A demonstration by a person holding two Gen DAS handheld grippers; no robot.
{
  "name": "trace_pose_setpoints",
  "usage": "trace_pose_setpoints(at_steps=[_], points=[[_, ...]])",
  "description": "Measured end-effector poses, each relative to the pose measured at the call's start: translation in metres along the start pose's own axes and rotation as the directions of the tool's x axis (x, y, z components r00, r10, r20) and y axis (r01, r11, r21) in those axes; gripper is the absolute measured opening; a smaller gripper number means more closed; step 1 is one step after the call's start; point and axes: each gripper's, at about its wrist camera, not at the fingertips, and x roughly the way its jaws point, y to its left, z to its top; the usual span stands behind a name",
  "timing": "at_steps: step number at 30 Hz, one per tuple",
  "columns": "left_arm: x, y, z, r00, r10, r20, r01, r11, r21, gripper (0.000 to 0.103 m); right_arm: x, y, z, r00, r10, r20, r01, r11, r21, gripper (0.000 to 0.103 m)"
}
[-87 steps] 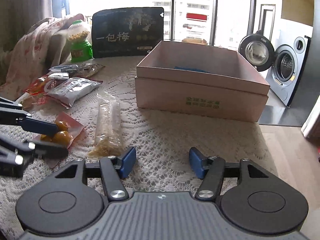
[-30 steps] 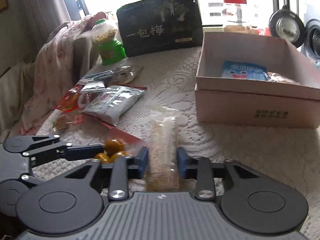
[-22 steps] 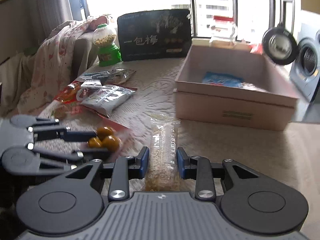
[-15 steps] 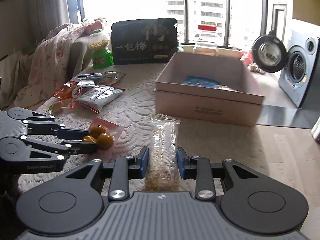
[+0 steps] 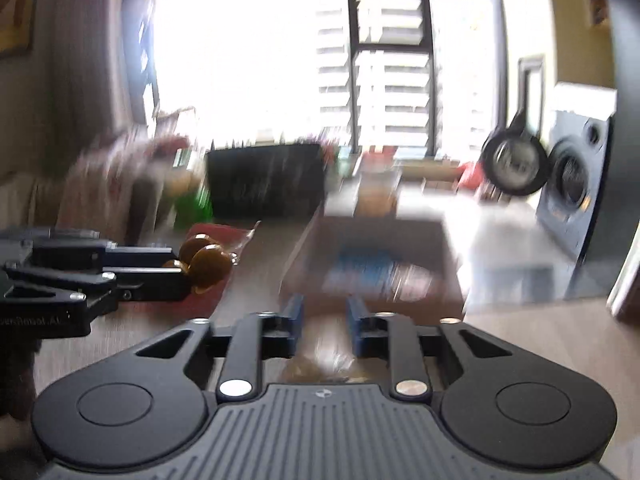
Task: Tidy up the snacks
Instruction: 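Lift the plum tray with the left gripper while the right gripper carries the rice-stick bag toward the pink box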
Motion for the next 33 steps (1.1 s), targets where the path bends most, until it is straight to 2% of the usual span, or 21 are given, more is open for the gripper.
trace_pose_setpoints(at_steps=[3,6,9,12,14,17,21,24,30,33], points=[[0.035,0.011,0.025,1.0,0.018,0.003,-0.018,0.999,-0.037,0.031,0.007,-0.018,0.041,0.998,-0.029,0.062,0.027,0.999,0.037,0.021],[0.073,0.026,0.024,0.997,0.054,-0.055,-0.058,0.995,-0.079,0.031,0.032,-0.037,0.056,1.0,-0.015,0.01,0.015,0.997,0.08,0.021],[0.088,0.038,0.007,0.991,0.046,-0.123,-0.061,0.99,-0.123,0.031,0.051,-0.049,0.039,0.997,-0.006,-0.081,0.014,0.995,0.101,0.021],[0.08,0.04,-0.017,0.987,0.005,-0.162,-0.029,0.988,-0.148,0.031,0.057,-0.055,-0.004,0.98,0.063,-0.189,-0.045,0.994,0.097,0.024],[0.074,0.038,-0.033,0.982,-0.009,-0.191,-0.02,0.988,-0.152,0.031,0.058,-0.05,-0.031,0.962,0.1,-0.254,-0.084,0.994,0.073,0.033],[0.066,0.036,-0.052,0.97,-0.028,-0.241,-0.008,0.989,-0.15,0.031,0.053,-0.041,-0.062,0.944,0.082,-0.321,-0.089,0.996,-0.009,0.042],[0.066,0.034,-0.071,0.954,-0.041,-0.298,-0.006,0.988,-0.156,0.031,0.06,-0.039,-0.085,0.914,0.054,-0.403,-0.073,0.997,-0.032,0.045],[0.065,0.033,-0.079,0.946,-0.034,-0.323,-0.018,0.988,-0.156,0.031,0.066,-0.039,-0.09,0.901,0.064,-0.429,-0.067,0.998,0.009,0.045],[0.064,0.032,-0.084,0.936,-0.025,-0.351,-0.031,0.988,-0.154,0.031,0.059,-0.021,-0.092,0.909,-0.012,-0.416,-0.037,0.993,-0.108,0.038],[0.064,0.032,-0.086,0.937,-0.028,-0.349,-0.028,0.988,-0.154,0.031,0.049,-0.021,-0.078,0.923,0.019,-0.384,-0.056,0.995,-0.084,0.031]])
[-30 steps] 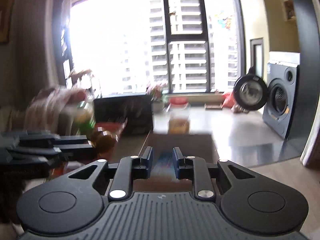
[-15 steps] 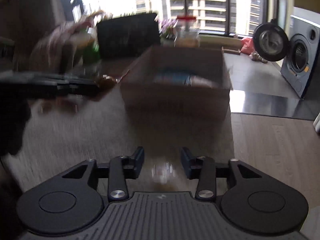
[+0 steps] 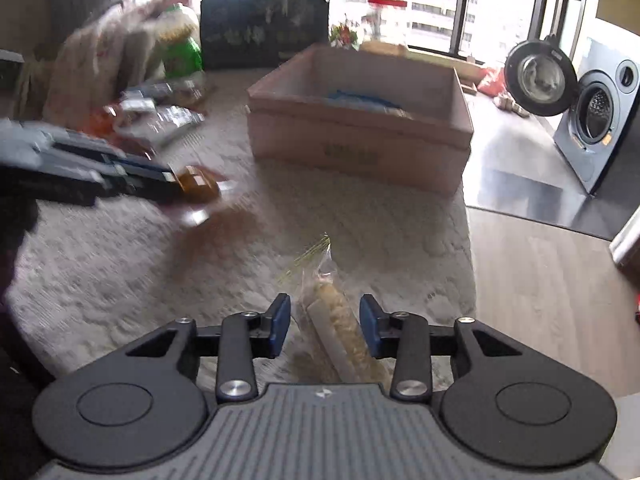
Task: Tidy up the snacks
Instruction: 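Lift the plum tray with the left gripper while the right gripper carries the rice-stick bag toward the pink box, then open the right gripper over the pink box while the left gripper releases the plum tray into it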
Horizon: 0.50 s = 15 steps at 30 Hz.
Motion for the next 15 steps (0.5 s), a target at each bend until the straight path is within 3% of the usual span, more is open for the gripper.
trace_pose_setpoints(at_steps=[8,12,15], points=[[-0.009,-0.001,0.007,0.998,-0.027,0.06,0.028,1.0,-0.014,0.031,-0.025,-0.02,0.042,0.989,0.071,0.129,-0.086,0.99,0.116,0.025],[-0.023,-0.002,0.035,0.985,-0.042,0.17,0.044,0.999,-0.008,0.031,-0.038,-0.026,0.071,0.974,0.093,0.206,-0.122,0.983,0.136,0.024],[-0.025,-0.003,0.066,0.964,-0.033,0.262,0.03,0.999,0.019,0.031,-0.05,-0.036,0.102,0.956,0.093,0.28,-0.142,0.977,0.158,0.024]])
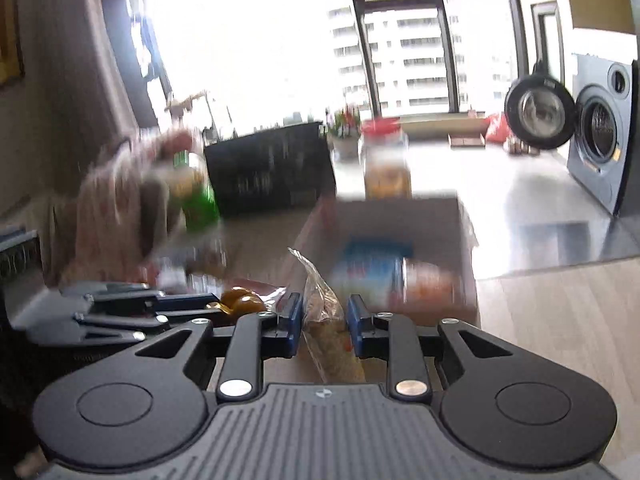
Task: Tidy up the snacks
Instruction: 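Open the right gripper over the pink box while the left gripper releases the plum tray into it, then move the left gripper to the cookie packet while the right gripper reaches the white snack bag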
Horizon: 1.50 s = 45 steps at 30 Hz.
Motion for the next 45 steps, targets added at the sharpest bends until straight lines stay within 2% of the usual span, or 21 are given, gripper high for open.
trace_pose_setpoints(at_steps=[3,6,8,10,12,15,17,21,25,26,28,31,32,34,38,42,45], points=[[0.029,0.004,0.024,1.0,0.008,0.008,-0.008,1.0,0.0,0.031,0.009,-0.007,0.036,0.998,-0.011,0.061,0.009,0.999,0.033,0.024],[0.072,0.013,0.034,0.999,0.0,-0.048,-0.002,0.999,-0.039,0.031,0.038,-0.015,0.066,0.994,-0.075,0.078,0.071,0.996,0.048,0.024],[0.101,0.022,0.031,0.993,-0.005,-0.121,-0.006,0.996,-0.094,0.031,0.069,-0.021,0.079,0.993,-0.113,0.043,0.111,0.992,0.066,0.024],[0.12,0.036,0.027,0.98,-0.021,-0.197,-0.013,0.985,-0.17,0.032,0.103,-0.032,0.086,0.992,-0.124,-0.028,0.126,0.988,0.094,0.024],[0.123,0.048,0.021,0.981,-0.018,-0.195,-0.026,0.976,-0.217,0.03,0.126,-0.04,0.083,0.986,-0.15,-0.067,0.158,0.977,0.142,0.026],[0.108,0.056,0.02,0.988,0.063,-0.144,-0.094,0.972,-0.217,0.029,0.143,-0.043,0.077,0.983,-0.165,-0.085,0.176,0.973,0.149,0.034],[0.093,0.063,0.021,0.989,0.08,-0.128,-0.109,0.965,-0.237,0.029,0.146,-0.035,0.076,0.978,-0.19,-0.083,0.2,0.97,0.135,0.041],[0.045,0.082,0.016,0.996,0.062,-0.06,-0.075,0.968,-0.24,0.029,0.146,-0.017,0.079,0.979,-0.187,-0.076,0.194,0.975,0.108,0.042],[0.001,0.112,0.004,0.99,0.137,-0.033,-0.141,0.951,-0.274,0.029,0.153,0.01,0.08,0.981,-0.174,-0.084,0.181,0.981,0.077,0.042],[-0.01,0.121,0.0,0.985,0.168,-0.026,-0.169,0.944,-0.283,0.029,0.158,0.015,0.08,0.982,-0.166,-0.091,0.173,0.982,0.073,0.043],[-0.032,0.14,-0.009,0.964,0.266,-0.025,-0.261,0.914,-0.312,0.029,0.169,0.033,0.075,0.985,-0.126,-0.117,0.134,0.989,0.065,0.046],[-0.057,0.176,-0.023,0.915,0.395,-0.075,-0.393,0.838,-0.378,0.029,0.191,0.069,0.059,0.984,-0.053,-0.168,0.059,0.998,0.033,0.047],[-0.065,0.185,-0.027,0.908,0.412,-0.079,-0.408,0.823,-0.395,0.029,0.199,0.081,0.053,0.982,-0.028,-0.186,0.032,0.999,0.019,0.047],[-0.078,0.201,-0.037,0.901,0.424,-0.09,-0.42,0.802,-0.426,0.029,0.216,0.11,0.038,0.975,0.033,-0.222,-0.037,0.999,-0.012,0.047],[-0.088,0.206,-0.053,0.912,0.399,-0.096,-0.399,0.81,-0.43,0.029,0.246,0.153,0.014,0.957,0.089,-0.276,-0.111,0.992,-0.066,0.047],[-0.093,0.211,-0.059,0.91,0.408,-0.08,-0.397,0.796,-0.458,0.029,0.276,0.167,0.017,0.965,0.109,-0.238,-0.118,0.993,-0.023,0.049],[-0.094,0.217,-0.064,0.906,0.417,-0.072,-0.396,0.777,-0.49,0.029,0.301,0.177,0.026,0.978,0.069,-0.199,-0.076,0.997,-0.029,0.05]])
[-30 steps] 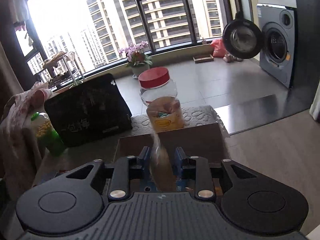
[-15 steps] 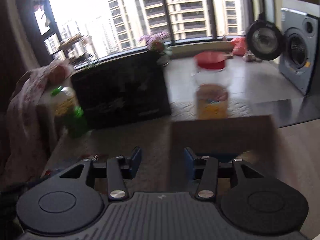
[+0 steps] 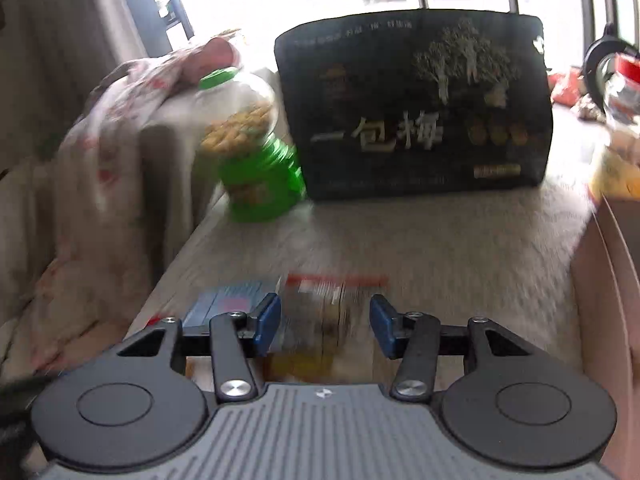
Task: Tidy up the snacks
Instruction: 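Move the left gripper to the cookie packet while the right gripper reaches the white snack bag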
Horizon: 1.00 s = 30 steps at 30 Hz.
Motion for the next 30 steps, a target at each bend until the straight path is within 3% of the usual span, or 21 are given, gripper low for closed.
trace_pose_setpoints(at_steps=[4,7,10,16,20,22,25,27,30], points=[[0.004,0.005,-0.011,0.997,-0.041,-0.061,0.041,0.999,0.012,0.029,0.038,-0.003,0.015,0.998,0.026,-0.054,-0.023,0.999,0.049,0.052],[0.002,0.009,-0.019,0.994,-0.065,-0.091,0.067,0.998,0.017,0.029,0.044,-0.004,0.017,0.996,0.04,-0.08,-0.039,0.999,0.007,0.05],[0.0,0.012,-0.025,0.992,-0.09,-0.094,0.091,0.996,0.004,0.029,0.029,-0.001,0.009,0.991,0.056,-0.123,-0.064,0.996,-0.062,0.033],[0.001,0.007,-0.038,0.979,-0.138,-0.147,0.138,0.99,-0.007,0.029,-0.021,-0.003,-0.032,0.968,0.137,-0.21,-0.164,0.979,-0.121,0.032],[-0.005,-0.009,-0.048,0.972,-0.152,-0.179,0.161,0.986,0.037,0.029,-0.064,-0.001,-0.067,0.973,0.13,-0.189,-0.166,0.968,-0.189,0.032],[-0.009,-0.022,-0.051,0.97,-0.162,-0.18,0.178,0.981,0.076,0.029,-0.086,0.003,-0.083,0.985,0.091,-0.146,-0.126,0.96,-0.252,0.036],[-0.014,-0.041,-0.053,0.97,-0.161,-0.18,0.189,0.971,0.146,0.029,-0.12,0.009,-0.102,0.996,0.07,-0.064,-0.088,0.934,-0.345,0.054],[-0.017,-0.055,-0.056,0.972,-0.148,-0.183,0.184,0.962,0.201,0.029,-0.139,0.006,-0.111,0.995,0.095,-0.032,-0.1,0.934,-0.342,0.065],[-0.019,-0.073,-0.063,0.965,-0.152,-0.214,0.204,0.947,0.247,0.029,-0.151,-0.002,-0.13,0.99,0.118,-0.083,-0.136,0.953,-0.27,0.066]])
